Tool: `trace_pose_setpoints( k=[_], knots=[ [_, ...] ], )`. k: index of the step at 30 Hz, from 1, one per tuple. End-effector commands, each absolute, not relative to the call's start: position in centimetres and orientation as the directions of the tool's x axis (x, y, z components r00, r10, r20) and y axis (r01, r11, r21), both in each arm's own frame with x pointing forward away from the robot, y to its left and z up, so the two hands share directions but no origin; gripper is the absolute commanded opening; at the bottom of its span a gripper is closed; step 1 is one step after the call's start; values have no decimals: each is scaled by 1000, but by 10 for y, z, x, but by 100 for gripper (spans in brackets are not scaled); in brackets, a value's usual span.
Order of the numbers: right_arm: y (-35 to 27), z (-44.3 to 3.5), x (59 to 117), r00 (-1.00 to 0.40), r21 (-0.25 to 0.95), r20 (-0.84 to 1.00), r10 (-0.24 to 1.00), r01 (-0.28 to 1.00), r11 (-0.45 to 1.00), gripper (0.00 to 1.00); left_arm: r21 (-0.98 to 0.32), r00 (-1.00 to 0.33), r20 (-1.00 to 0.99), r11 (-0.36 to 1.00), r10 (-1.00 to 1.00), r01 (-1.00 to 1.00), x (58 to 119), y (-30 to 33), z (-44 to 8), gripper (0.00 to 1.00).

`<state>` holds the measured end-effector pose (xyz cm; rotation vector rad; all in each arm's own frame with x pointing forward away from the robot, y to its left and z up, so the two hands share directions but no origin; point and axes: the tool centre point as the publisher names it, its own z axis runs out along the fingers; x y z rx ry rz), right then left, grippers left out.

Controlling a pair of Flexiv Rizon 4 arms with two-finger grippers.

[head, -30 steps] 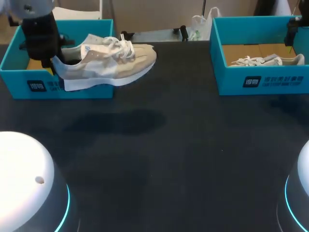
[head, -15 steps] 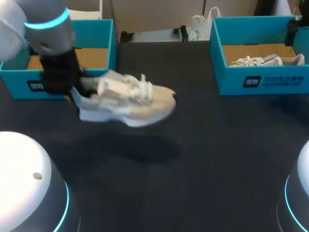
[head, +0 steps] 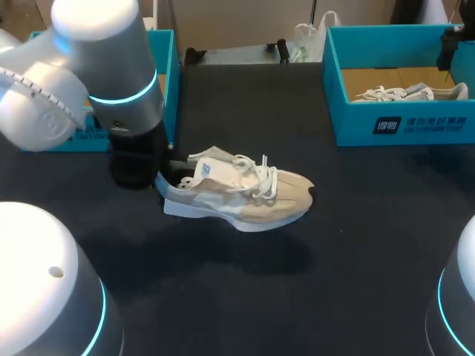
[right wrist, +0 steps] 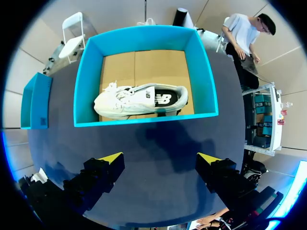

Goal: Take the shoe out of the shoebox, open the shoe tongue, remove and reinsert the insole, then place the shoe into the shoebox

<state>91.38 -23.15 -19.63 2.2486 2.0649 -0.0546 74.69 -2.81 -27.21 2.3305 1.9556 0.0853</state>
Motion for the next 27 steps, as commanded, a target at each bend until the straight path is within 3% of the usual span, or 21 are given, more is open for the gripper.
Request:
trace_pose_setpoints(
  k=[1,15,27],
  knots=[
    [-231,-197,913,88,43,-86,992,996,-84,100,119,176,-25,-172,984,978,745,-25,-271,0],
    [-231,-197,913,88,43,-86,992,996,-84,100,94,272,8,-271,962,958,710,-78,-317,0],
    [-231,-197,913,88,43,-86,992,996,-84,100,30,229,55,-231,972,972,703,-106,-363,0]
  ],
)
